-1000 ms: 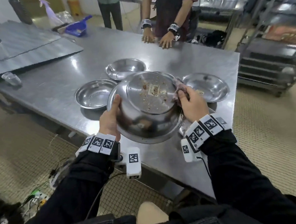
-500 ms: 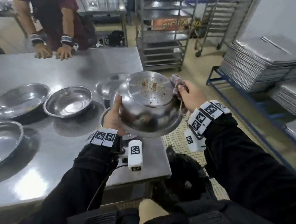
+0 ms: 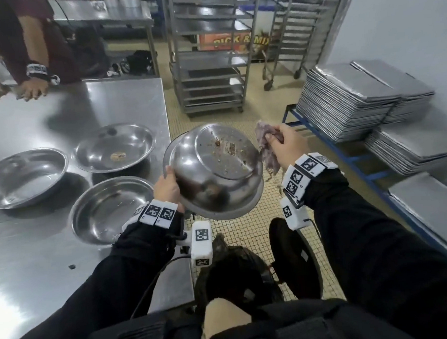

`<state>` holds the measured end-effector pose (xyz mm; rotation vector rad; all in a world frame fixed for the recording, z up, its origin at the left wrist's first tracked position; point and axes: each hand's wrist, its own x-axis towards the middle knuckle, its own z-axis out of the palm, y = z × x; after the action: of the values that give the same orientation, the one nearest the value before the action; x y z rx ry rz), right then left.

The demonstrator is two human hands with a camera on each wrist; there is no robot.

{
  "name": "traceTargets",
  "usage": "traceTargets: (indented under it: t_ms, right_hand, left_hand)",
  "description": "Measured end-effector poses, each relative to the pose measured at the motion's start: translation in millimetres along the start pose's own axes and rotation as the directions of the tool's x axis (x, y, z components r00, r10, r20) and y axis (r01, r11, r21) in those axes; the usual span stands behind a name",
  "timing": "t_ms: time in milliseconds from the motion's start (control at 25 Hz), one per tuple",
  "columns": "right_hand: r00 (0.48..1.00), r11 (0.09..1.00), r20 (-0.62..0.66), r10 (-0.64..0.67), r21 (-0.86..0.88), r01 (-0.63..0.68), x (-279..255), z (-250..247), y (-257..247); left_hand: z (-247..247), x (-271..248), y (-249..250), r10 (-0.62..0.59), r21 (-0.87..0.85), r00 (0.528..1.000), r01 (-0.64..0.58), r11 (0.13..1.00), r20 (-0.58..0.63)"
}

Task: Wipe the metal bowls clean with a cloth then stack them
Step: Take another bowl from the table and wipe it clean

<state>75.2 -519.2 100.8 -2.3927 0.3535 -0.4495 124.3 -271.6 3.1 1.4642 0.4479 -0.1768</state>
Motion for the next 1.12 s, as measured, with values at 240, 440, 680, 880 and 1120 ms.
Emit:
traceTargets:
  t_ms: [240,440,680,880,1120]
  right_hand:
    - [0.943,0.962,0.194,-0.271,0.012,0.274,60,29,2]
    - [0.84,0.887,0.299,-0.452,0.052,0.459,54,58,21]
    - [0.807,0.905,0.414,-0.421,0.135,0.403,9,79,84]
    - [0.927,0.924,0.236,-0.293,0.32,0.211,38,73,49]
    - [0.773,0.832,0.31,-0.553,0.248,0.496,60,99,3]
  left_hand:
    - [13,10,-4,0.086,0.14,0.992,-0.073,0.987,-0.088]
    - [16,22,-5,0.141,0.097,0.978,-0.127,0.987,-0.154]
    - [14,32,-3,0.197,0.151,0.952,-0.165,0.975,-0.234]
    - [10,30,-7,0.22,0.121,0.942,-0.195,0.973,-0.254]
    - [9,26,-6,0.221,0.081,0.939,-0.206,0.975,-0.264]
